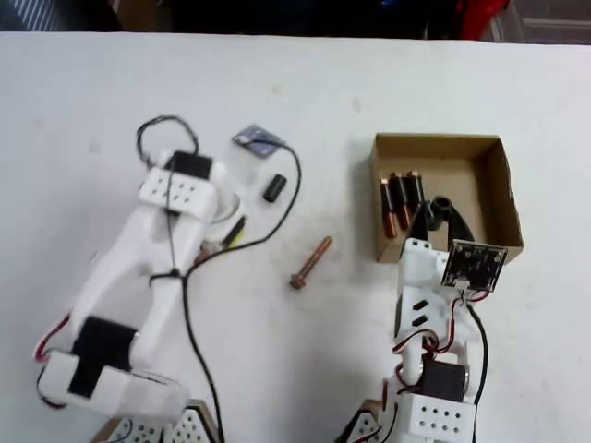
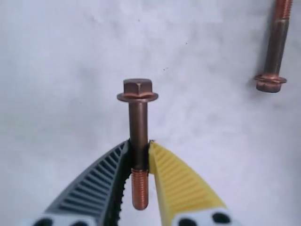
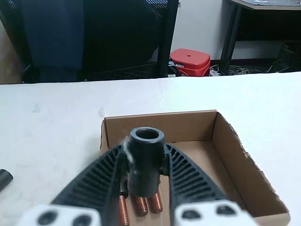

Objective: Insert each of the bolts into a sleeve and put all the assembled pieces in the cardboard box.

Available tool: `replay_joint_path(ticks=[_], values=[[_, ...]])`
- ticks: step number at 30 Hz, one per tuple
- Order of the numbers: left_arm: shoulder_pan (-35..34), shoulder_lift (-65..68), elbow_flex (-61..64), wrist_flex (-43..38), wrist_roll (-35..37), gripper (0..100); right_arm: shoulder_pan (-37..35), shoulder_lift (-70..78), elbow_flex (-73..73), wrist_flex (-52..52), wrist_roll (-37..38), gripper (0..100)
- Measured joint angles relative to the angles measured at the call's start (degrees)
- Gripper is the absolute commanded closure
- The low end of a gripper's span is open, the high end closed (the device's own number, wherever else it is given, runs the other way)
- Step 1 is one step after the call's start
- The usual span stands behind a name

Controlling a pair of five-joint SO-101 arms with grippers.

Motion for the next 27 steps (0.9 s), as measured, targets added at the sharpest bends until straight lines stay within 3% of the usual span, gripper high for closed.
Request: replay_joint_path(ticks=[11, 16, 27], values=[[-9.1, -2.4, 18.3, -16.5, 0.4, 98, 0.1, 0.0, 0.0, 0.1, -0.1, 98.1], [-9.8, -2.4, 23.5, -23.8, 0.3, 98, 0.0, 0.0, 0.0, 0.1, -0.1, 98.1], [-9.8, -4.1, 28.8, -29.5, 0.4, 98, -1.7, 0.0, 0.0, 0.2, -0.1, 98.1]])
